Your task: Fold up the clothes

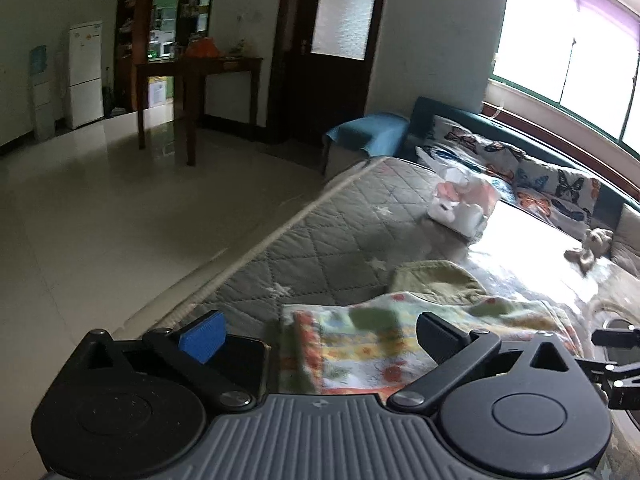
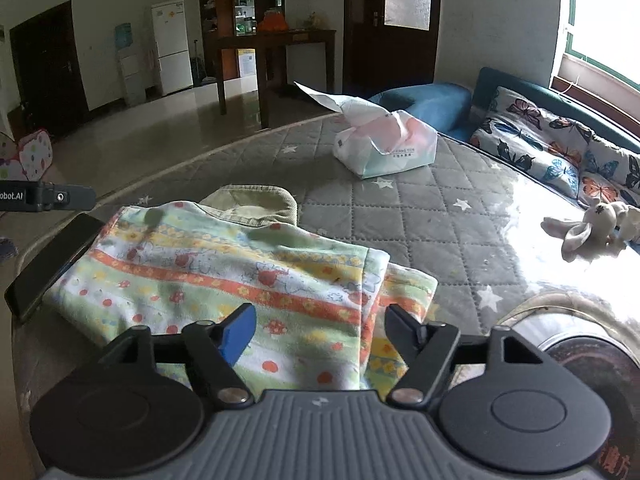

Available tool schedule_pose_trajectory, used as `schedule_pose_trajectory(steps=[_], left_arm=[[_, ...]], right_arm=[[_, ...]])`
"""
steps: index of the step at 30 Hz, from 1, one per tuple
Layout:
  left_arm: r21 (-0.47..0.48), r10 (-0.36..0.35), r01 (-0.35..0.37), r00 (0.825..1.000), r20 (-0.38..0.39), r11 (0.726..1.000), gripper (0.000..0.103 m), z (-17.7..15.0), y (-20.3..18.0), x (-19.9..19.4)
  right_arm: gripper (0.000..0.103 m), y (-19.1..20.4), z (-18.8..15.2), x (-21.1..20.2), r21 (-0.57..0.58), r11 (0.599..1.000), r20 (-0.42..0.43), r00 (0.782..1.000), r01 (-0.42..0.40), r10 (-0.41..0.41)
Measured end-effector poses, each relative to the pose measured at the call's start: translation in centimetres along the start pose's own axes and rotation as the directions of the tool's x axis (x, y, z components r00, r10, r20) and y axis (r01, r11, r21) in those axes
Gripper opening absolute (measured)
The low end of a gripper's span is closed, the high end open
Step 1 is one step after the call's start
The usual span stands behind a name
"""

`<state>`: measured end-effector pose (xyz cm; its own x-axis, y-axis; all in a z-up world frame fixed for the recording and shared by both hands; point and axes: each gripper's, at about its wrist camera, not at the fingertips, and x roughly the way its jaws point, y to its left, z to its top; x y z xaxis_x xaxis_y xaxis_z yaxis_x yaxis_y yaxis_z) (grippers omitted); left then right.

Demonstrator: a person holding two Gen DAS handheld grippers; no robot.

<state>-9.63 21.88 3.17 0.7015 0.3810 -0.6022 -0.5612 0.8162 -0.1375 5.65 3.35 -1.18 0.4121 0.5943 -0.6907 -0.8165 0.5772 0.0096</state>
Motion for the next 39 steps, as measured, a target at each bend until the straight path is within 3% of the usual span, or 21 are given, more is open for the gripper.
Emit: schedule_pose_trajectory(steps=[12,26,39], left_arm=[[0.039,-0.041,0.040,0.999,0.012,0.998,0.103,-1.7,-3.3,-0.8],[0.095,-0.037,0.038,0.999,-0.017,0.995,0.103,-3.8,-6.8,-1.9],[0.097,-0.038,0.046,0.996,-0.076,0.994,0.103,-6.0,-8.1,-2.6]], right_arm=[[0.085,0.1,-2.7,-3.1,-0.061,0.998,0.008,1.000,-0.017,0.018],[0.102,0.2,-5.7,-5.9,-0.002,1.000,0.076,0.997,0.003,-0.003],[0.103,0.4,-6.9,-6.7,0.067,0.997,0.118,0.992,0.030,-0.038]])
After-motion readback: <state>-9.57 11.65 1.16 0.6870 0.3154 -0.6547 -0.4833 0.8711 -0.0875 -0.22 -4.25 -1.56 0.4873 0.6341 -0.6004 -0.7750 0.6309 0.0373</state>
